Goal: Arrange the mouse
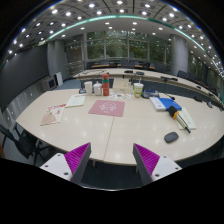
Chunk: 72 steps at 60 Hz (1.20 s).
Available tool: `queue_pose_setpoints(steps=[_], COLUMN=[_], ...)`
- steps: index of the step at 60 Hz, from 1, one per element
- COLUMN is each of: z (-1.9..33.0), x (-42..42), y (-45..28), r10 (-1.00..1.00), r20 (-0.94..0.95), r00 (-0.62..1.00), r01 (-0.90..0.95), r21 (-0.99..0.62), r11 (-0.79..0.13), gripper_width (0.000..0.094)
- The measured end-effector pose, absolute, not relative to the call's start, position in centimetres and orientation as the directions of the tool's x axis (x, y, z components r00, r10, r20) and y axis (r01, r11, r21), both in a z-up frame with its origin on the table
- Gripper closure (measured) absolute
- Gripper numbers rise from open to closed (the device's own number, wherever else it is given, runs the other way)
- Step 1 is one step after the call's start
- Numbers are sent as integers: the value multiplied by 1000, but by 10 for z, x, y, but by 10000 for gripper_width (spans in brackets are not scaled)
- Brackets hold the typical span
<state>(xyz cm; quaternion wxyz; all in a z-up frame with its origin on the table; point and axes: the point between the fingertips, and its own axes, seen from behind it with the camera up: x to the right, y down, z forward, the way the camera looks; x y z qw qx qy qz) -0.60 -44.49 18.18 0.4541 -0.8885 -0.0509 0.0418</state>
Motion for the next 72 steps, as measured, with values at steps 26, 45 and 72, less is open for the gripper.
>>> queue_pose_setpoints(steps=[26,45,72], z=[33,-10,-11], x=[258,302,292], y=[-363,-281,-205], r10=[-90,-57,-9], r20=[9,-42,-33], r00=[996,997,999], r01=[-50,-69,-31], r21=[-774,-761,-783], r11=[-631,-645,-621], gripper_width=[84,82,317])
